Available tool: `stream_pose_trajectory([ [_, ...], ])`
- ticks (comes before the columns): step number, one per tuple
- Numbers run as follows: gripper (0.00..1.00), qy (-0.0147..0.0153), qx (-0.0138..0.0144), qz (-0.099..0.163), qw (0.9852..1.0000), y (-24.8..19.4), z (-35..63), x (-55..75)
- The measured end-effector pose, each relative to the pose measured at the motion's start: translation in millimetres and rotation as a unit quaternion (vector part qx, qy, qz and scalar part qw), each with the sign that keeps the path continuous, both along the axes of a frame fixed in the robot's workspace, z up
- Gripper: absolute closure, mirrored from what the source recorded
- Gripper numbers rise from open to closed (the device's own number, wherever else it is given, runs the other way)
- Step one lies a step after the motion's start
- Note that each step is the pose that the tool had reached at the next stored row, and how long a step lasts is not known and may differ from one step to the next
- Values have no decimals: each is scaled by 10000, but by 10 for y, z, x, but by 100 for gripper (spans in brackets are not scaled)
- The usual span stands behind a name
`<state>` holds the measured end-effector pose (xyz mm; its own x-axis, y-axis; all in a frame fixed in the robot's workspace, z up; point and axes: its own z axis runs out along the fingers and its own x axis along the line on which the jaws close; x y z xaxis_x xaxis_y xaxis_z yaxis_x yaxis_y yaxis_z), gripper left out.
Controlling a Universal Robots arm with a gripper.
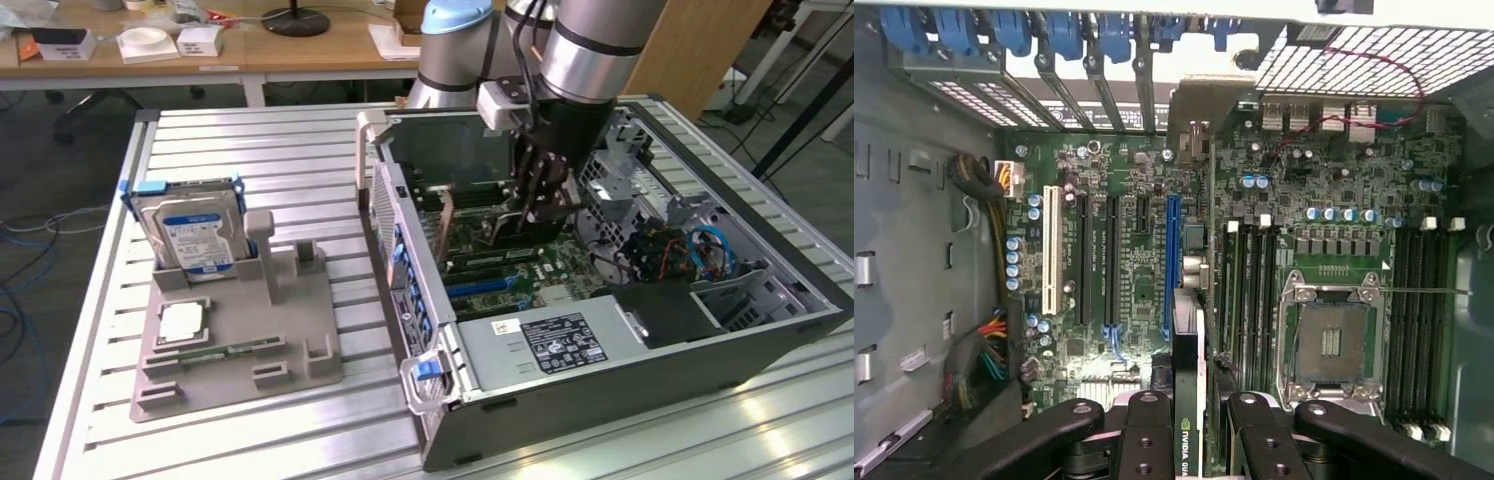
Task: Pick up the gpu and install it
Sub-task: 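Insert the gpu into the slot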
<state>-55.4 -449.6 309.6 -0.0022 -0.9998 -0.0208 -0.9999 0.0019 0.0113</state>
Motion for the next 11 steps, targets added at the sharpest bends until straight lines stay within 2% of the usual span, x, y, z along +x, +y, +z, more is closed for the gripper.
stream_pose_trajectory([
  [5,74,-5,0,4,10000,-11,-77,-3],
  [10,74,-12,4,3,10000,-12,-84,-6],
  [11,74,-23,-3,6,10000,-12,-90,-12],
])
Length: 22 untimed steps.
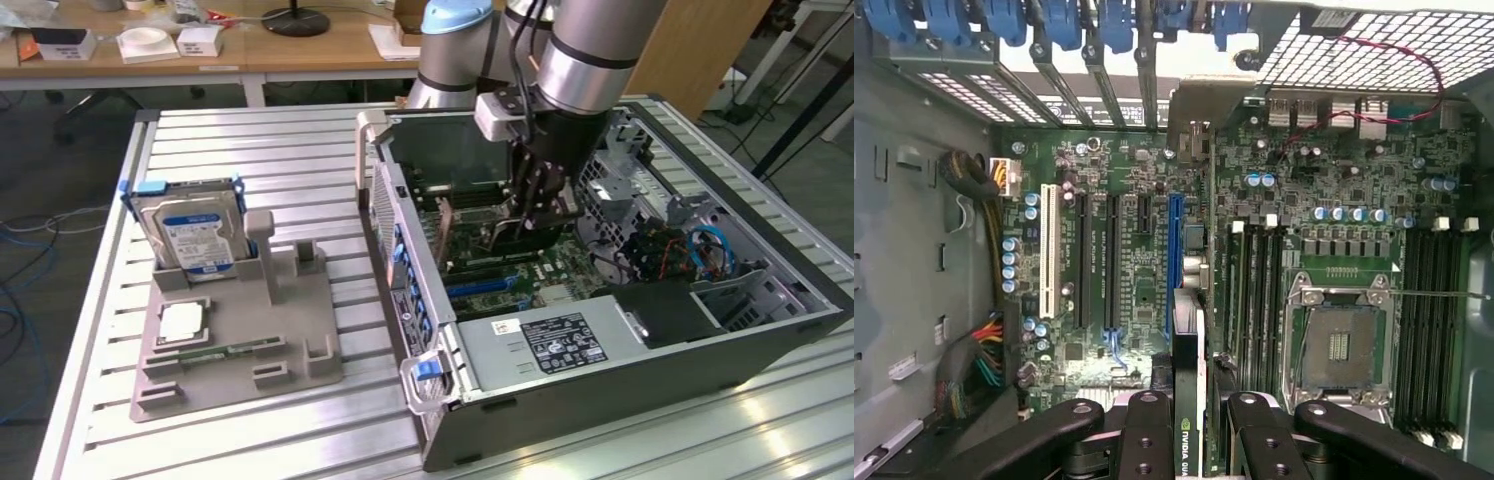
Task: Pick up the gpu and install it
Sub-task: 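Insert the gpu into the slot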
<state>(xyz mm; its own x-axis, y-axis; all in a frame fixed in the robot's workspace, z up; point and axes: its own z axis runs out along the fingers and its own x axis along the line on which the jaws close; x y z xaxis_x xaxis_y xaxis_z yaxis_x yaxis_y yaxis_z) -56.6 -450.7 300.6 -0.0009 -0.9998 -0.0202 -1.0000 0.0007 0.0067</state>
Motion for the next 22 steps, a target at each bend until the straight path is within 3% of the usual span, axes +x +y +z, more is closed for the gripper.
stream_pose_trajectory([
  [2,74,-23,-39,28,10000,0,-7,-6],
  [4,74,-41,-54,50,10000,0,-20,-20],
  [11,74,-58,-60,66,9999,-4,-50,-45],
  [22,74,-78,-68,67,9999,-5,-199,-146],
])
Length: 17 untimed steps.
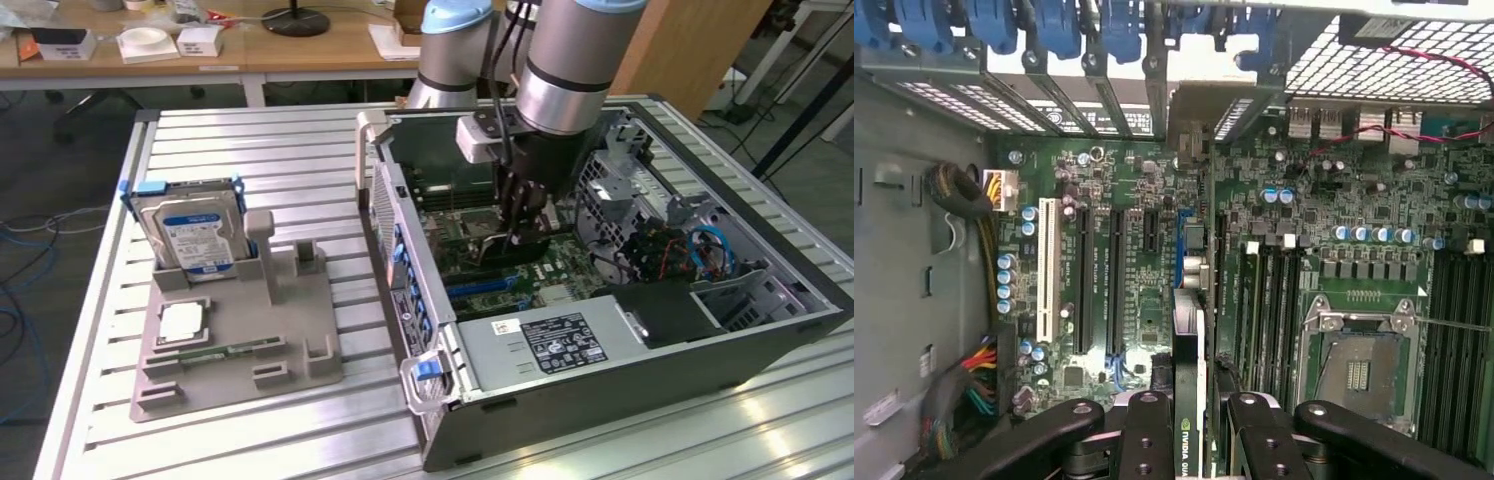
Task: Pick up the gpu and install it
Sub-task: 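Insert the gpu into the slot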
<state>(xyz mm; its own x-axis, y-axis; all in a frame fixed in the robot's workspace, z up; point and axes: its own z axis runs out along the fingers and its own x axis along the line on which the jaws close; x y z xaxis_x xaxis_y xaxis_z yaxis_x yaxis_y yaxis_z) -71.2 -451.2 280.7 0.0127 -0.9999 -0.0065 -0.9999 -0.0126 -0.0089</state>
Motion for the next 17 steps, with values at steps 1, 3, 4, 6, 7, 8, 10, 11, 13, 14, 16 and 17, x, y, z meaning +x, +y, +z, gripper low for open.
stream_pose_trajectory([
  [1,74,1,-5,0,10000,0,-1,-1],
  [3,74,0,-7,-1,10000,0,-10,-24],
  [4,74,0,-6,-1,10000,-2,-13,-35],
  [6,74,0,-7,0,10000,-14,-15,-41],
  [7,74,0,-10,0,10000,-25,-14,-43],
  [8,74,0,-13,0,10000,-37,-15,-44],
  [10,74,0,-16,-2,10000,-40,-18,-54],
  [11,74,-3,-16,0,10000,-39,-22,-68],
  [13,74,-10,-17,-1,10000,-38,-30,-91],
  [14,74,-10,-18,-1,10000,-38,-31,-92],
  [16,74,-11,-17,0,10000,-38,-38,-92],
  [17,74,-11,-17,0,10000,-38,-46,-92],
])
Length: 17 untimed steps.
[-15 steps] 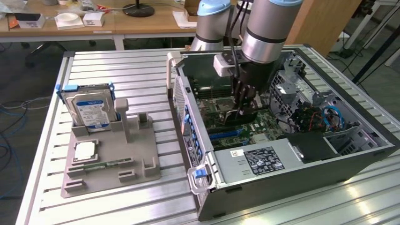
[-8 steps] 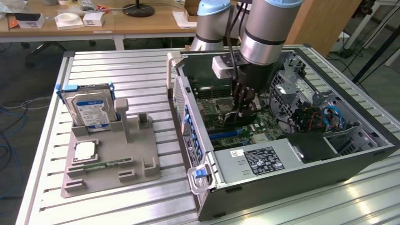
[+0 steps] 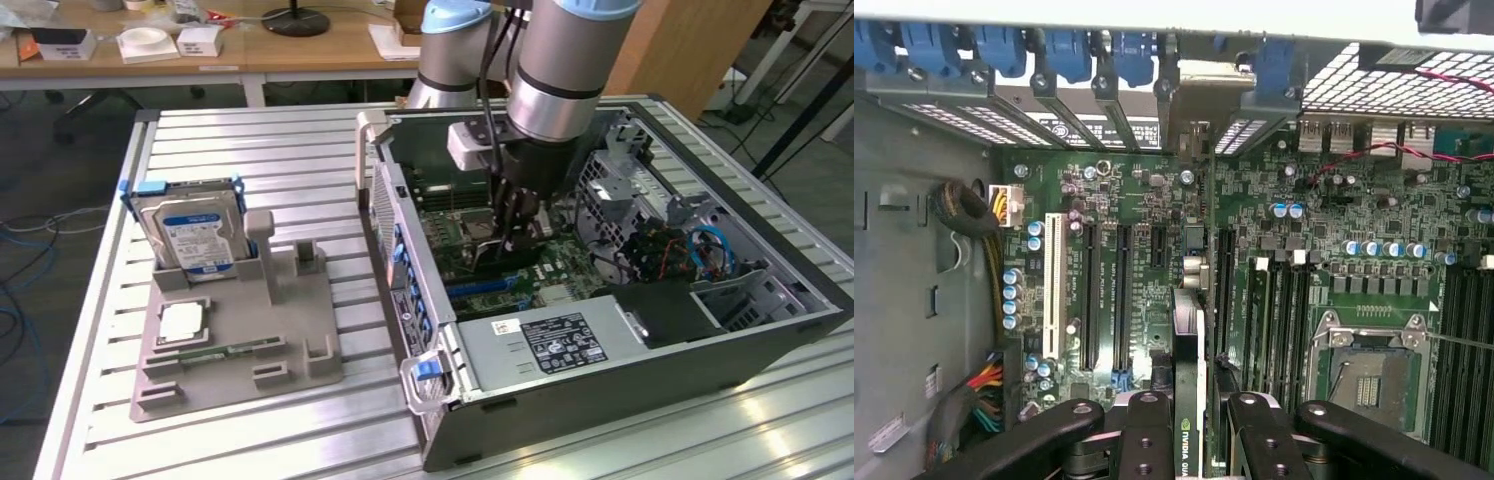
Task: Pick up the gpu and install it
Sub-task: 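Insert the gpu into the slot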
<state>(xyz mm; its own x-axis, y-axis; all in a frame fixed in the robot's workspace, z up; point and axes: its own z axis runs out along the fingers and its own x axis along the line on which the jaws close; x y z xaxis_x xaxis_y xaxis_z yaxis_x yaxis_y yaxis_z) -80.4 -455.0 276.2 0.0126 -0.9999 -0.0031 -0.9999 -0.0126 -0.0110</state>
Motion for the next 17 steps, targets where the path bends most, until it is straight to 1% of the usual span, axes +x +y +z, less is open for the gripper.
stream_pose_trajectory([
  [6,74,0,-1,-4,10000,-1,-43,-1],
  [17,74,0,0,-104,9999,-1,-84,-23],
])
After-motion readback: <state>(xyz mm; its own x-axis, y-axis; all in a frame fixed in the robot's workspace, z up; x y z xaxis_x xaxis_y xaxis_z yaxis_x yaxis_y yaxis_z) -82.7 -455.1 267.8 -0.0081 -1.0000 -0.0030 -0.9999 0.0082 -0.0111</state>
